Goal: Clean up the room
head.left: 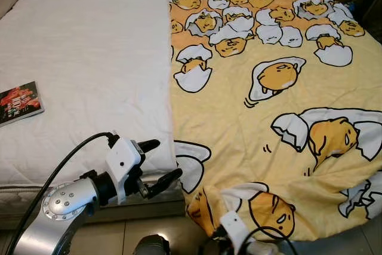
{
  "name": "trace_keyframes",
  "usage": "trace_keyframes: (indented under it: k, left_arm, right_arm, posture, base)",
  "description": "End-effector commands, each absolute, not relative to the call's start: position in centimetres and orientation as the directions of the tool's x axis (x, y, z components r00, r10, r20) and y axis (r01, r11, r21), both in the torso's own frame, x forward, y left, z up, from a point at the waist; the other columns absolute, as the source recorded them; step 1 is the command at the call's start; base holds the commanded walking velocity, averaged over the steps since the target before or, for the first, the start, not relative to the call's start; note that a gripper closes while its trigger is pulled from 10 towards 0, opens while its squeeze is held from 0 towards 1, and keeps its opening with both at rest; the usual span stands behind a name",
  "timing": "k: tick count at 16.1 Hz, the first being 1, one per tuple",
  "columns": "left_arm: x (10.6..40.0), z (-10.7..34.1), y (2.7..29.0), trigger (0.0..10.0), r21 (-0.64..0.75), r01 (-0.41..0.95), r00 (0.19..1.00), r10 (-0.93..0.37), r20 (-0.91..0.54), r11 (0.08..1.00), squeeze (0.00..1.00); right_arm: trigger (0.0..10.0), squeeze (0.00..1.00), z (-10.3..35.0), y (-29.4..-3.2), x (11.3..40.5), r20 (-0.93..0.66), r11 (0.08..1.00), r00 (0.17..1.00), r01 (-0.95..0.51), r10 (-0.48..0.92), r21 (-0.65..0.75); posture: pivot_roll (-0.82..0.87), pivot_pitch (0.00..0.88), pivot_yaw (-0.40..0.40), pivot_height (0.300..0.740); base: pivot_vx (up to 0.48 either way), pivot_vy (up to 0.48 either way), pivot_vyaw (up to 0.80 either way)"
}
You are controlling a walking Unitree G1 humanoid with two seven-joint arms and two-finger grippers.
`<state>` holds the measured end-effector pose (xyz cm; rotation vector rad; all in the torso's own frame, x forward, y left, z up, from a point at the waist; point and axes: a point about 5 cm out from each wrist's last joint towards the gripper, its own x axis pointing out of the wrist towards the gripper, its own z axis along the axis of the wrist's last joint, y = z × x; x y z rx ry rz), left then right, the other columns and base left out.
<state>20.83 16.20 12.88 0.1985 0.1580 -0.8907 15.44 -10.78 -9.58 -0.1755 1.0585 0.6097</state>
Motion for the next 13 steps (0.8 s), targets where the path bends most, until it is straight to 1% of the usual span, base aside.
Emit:
trace_keyframes:
  k: [1,4,5,7,9,10,12,13]
  left_arm:
    - [20.8,13.1,16.1,10.0,0.116,0.792,0.608,-0.761,-0.224,0.599,0.0]
    - [21.0,13.1,15.8,10.0,0.118,0.794,0.607,-0.763,-0.221,0.597,0.0]
    - [20.9,13.0,15.8,10.0,0.117,0.795,0.605,-0.765,-0.223,0.595,0.0]
    - [20.9,12.8,15.6,10.0,0.114,0.798,0.601,-0.766,-0.227,0.592,0.0]
    - [21.1,12.7,15.6,10.0,0.119,0.795,0.605,-0.762,-0.232,0.595,0.0]
    - [21.5,12.6,15.5,10.0,0.129,0.775,0.63,-0.742,-0.229,0.618,0.0]
    - [22.1,12.4,15.6,10.0,0.12,0.741,0.669,-0.71,-0.22,0.661,0.0]
    - [22.7,12.3,15.6,10.0,0.114,0.712,0.7,-0.685,-0.202,0.693,0.0]
  right_arm:
    - [10.0,1.0,-9.6,-10.2,15.2,-0.852,0.833,0.328,-0.517,0.407,0.199]
    - [10.0,1.0,-8.6,-8.8,17.2,-0.793,0.853,0.392,-0.437,0.466,0.285]
    - [10.0,1.0,-8.4,-8.4,17.4,-0.779,0.85,0.392,-0.414,0.489,0.325]
    - [10.0,1.0,-8.4,-8.3,17.3,-0.779,0.845,0.372,-0.4,0.505,0.356]
    - [10.0,1.0,-8.4,-8.6,17.3,-0.777,0.843,0.378,-0.413,0.503,0.345]
    - [10.0,1.0,-8.1,-9.1,18.0,-0.762,0.85,0.423,-0.424,0.49,0.311]
    - [10.0,1.0,-7.5,-9.1,19.1,-0.724,0.854,0.483,-0.43,0.492,0.293]
    - [10.0,1.0,-6.8,-9.3,20.3,-0.693,0.867,0.549,-0.438,0.467,0.237]
  posture:
    - [0.24,0.135,0.045,0.74]
    - [0.23,0.133,0.04,0.74]
    - [0.23,0.133,0.04,0.74]
    - [0.23,0.134,0.036,0.74]
    - [0.22,0.134,0.035,0.74]
    - [0.21,0.132,0.033,0.74]
    - [0.19,0.124,0.029,0.74]
    - [0.18,0.114,0.025,0.74]
  base:
    - [0.0,0.0,0.0]
    - [0.0,0.0,0.0]
    - [0.0,0.0,0.0]
    - [0.0,0.0,0.0]
    - [0.0,0.0,0.0]
    - [0.0,0.0,0.0]
    - [0.0,0.0,0.0]
    - [0.0,0.0,0.0]
